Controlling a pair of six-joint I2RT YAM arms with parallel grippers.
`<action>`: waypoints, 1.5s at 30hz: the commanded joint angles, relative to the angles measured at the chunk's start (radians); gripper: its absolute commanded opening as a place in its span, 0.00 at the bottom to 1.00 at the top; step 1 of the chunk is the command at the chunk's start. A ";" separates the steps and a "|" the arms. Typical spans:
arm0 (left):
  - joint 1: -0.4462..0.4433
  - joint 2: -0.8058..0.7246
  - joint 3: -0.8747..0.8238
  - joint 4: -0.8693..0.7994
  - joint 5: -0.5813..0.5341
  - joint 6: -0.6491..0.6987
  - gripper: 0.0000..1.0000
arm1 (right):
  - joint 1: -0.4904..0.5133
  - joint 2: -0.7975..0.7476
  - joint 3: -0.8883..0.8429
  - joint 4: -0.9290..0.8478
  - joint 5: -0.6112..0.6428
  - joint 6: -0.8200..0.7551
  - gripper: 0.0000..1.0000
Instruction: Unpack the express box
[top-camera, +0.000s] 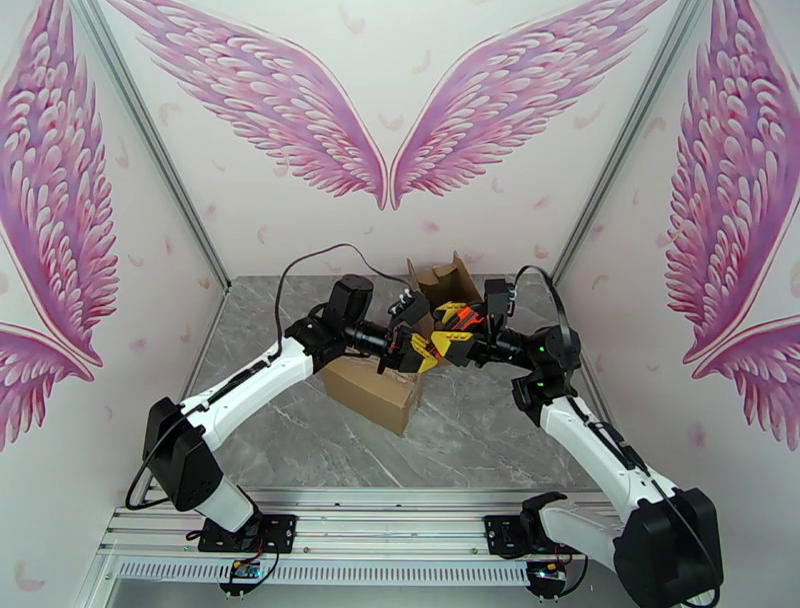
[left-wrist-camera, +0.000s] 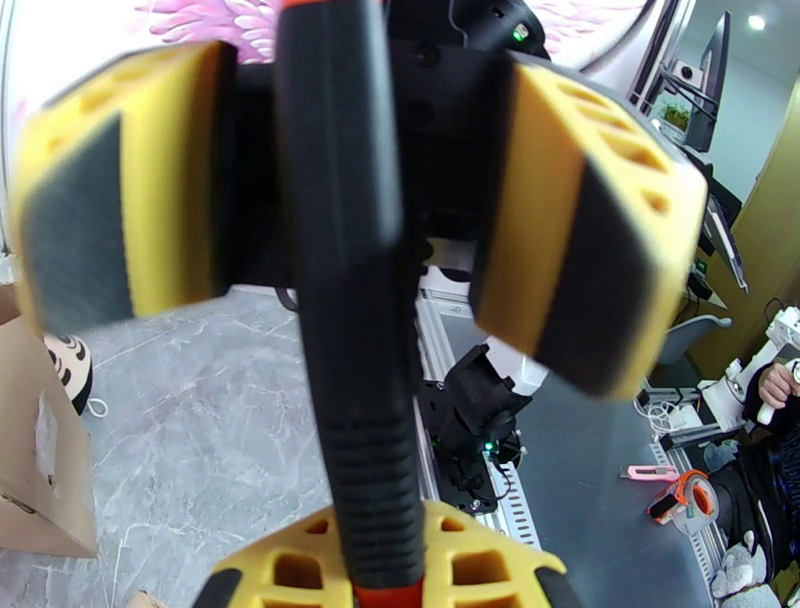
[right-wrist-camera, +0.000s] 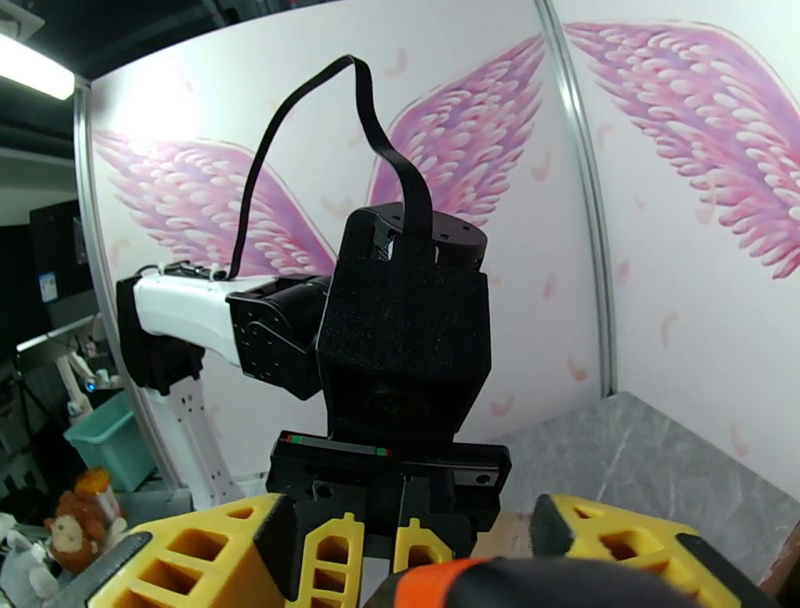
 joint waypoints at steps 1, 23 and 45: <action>-0.020 0.008 0.051 -0.037 0.047 0.033 0.00 | 0.013 -0.016 0.000 -0.032 0.014 -0.033 0.65; -0.006 -0.024 0.027 0.036 0.074 0.015 0.00 | 0.007 -0.033 -0.022 0.070 -0.006 0.093 0.70; 0.014 0.005 0.055 -0.097 0.039 0.087 0.15 | 0.013 -0.063 -0.017 -0.080 0.007 -0.007 0.21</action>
